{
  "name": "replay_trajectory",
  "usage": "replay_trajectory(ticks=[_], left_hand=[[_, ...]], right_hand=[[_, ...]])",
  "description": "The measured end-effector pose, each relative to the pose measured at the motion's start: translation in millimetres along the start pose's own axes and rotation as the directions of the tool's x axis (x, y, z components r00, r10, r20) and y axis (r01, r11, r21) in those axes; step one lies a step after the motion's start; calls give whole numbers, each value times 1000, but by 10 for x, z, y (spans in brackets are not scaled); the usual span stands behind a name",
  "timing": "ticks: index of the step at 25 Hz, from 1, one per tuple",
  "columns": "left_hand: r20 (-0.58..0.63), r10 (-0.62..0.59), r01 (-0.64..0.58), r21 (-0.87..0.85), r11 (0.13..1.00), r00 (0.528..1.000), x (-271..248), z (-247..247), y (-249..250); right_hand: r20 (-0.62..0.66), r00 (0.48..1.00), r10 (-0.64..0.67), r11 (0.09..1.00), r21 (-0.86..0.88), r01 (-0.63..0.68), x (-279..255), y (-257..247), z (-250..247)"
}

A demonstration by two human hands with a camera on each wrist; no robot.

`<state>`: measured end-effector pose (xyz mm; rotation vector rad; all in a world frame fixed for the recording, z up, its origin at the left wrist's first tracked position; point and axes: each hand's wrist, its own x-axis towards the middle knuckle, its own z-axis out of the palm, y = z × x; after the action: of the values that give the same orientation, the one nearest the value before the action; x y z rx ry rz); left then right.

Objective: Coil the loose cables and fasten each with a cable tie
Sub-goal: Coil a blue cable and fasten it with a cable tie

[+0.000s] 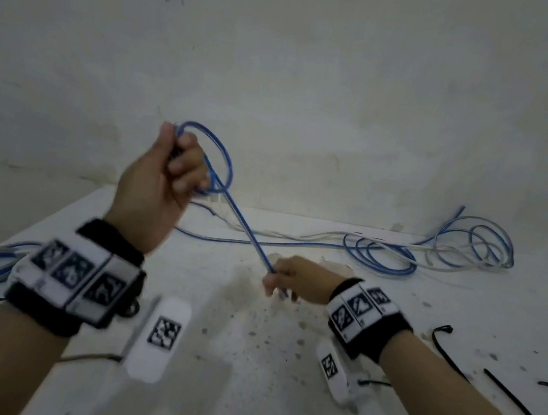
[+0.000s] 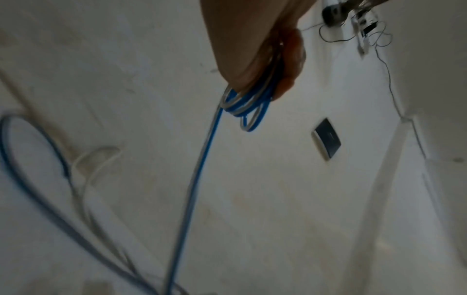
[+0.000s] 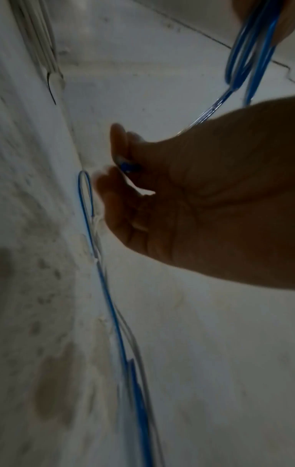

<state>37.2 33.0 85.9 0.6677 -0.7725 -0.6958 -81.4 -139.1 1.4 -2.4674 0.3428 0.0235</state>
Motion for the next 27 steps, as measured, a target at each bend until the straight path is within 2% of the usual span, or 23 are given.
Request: replay_trajectory(ticks=[2, 4, 5, 6, 8, 9, 10, 13, 15, 17, 19, 20, 22, 23, 25, 26, 27], left_hand=[[-85, 48, -32, 180, 983, 995, 134, -54, 60], [-145, 35, 18, 346, 938, 989, 212, -122, -56], [-182, 27, 51, 407, 912, 983, 239, -178, -150], [-222, 17, 87, 449, 890, 975, 287, -255, -251], [-282, -31, 167, 473, 865, 959, 350, -445, -422], [-306, -57, 201, 464, 863, 950, 362, -502, -492], [-321, -77, 228, 465, 855, 944, 348, -544, -554], [-297, -137, 273, 486, 830, 945, 297, -494, -659], [-296, -198, 320, 456, 830, 934, 226, -406, -656], [-268, -234, 330, 405, 853, 934, 86, -316, -620], [-204, -198, 272, 456, 847, 959, -111, -200, -664], [-176, -204, 266, 501, 824, 963, -222, -125, -693], [-148, -332, 362, 455, 814, 932, -342, 9, -745], [-93, -371, 373, 435, 819, 924, -364, 49, -763], [-10, -338, 311, 421, 852, 941, -338, 56, -772], [1, -322, 298, 380, 876, 947, -339, 92, -744], [3, -311, 295, 313, 903, 950, -349, 112, -709]], right_hand=[[38, 999, 15, 984, 175, -21, -101, -67, 154], [52, 999, 16, 982, 190, -25, -195, -228, 219], [37, 999, -1, 997, 81, -2, -237, -332, 256], [13, 999, -44, 994, -101, 45, -291, -439, 306], [-30, 981, -194, 853, -498, 154, -418, -650, 407], [-17, 963, -269, 782, -587, 208, -483, -733, 425], [17, 949, -314, 764, -590, 263, -523, -817, 426], [102, 919, -380, 802, -460, 382, -564, -1016, 329], [47, 898, -437, 785, -467, 407, -542, -1047, 257], [-115, 827, -550, 730, -548, 409, -553, -1075, 204], [-301, 710, -637, 720, -562, 408, -569, -1115, 186], [-368, 700, -612, 763, -508, 400, -548, -1144, 127], [-471, 750, -465, 881, -327, 341, -469, -1167, -76], [-528, 755, -390, 921, -232, 314, -405, -1126, -191], [-667, 695, -269, 945, -42, 325, -254, -978, -393], [-705, 681, -198, 939, 64, 339, -184, -887, -432], [-704, 700, -119, 924, 180, 338, -125, -797, -420]])
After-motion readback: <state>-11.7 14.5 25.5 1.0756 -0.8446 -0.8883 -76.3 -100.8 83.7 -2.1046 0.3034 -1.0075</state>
